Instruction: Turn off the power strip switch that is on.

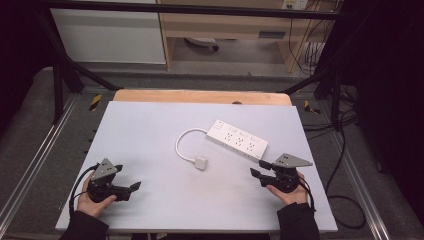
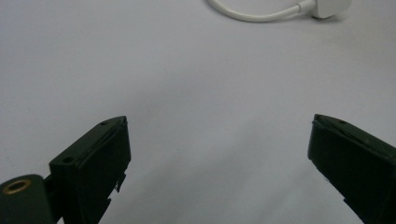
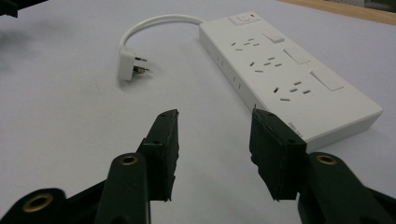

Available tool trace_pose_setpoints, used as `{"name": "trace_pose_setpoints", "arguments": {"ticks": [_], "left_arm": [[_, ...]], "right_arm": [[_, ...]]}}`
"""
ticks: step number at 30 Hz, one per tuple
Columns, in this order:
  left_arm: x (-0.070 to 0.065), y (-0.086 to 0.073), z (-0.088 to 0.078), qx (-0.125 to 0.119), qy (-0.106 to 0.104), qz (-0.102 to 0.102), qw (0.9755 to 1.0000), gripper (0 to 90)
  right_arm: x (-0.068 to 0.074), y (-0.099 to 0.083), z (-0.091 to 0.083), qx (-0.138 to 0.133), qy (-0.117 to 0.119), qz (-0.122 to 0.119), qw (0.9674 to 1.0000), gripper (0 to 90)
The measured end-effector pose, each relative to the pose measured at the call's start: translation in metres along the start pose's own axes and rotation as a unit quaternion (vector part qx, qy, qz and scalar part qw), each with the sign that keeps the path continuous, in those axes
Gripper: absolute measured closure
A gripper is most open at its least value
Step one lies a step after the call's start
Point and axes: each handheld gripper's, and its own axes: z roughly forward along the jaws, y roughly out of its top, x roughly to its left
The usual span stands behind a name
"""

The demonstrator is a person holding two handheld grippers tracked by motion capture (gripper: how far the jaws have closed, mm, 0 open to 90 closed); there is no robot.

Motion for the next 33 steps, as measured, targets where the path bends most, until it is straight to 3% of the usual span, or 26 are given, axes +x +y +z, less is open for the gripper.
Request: {"name": "trace_pose_setpoints", "arguments": {"ticks": [14,33], "left_arm": [[0.000,0.000,-0.001,-0.002,0.001,0.001,1.0000,5.7],[0.000,0.000,0.000,-0.002,0.002,0.000,1.0000,5.8]], "right_arm": [[0.002,0.015,0.016,0.003,-0.005,-0.005,1.0000,78.6],[-0.010,0.028,0.035,0.010,-0.011,0.005,0.9999,90.0]]}}
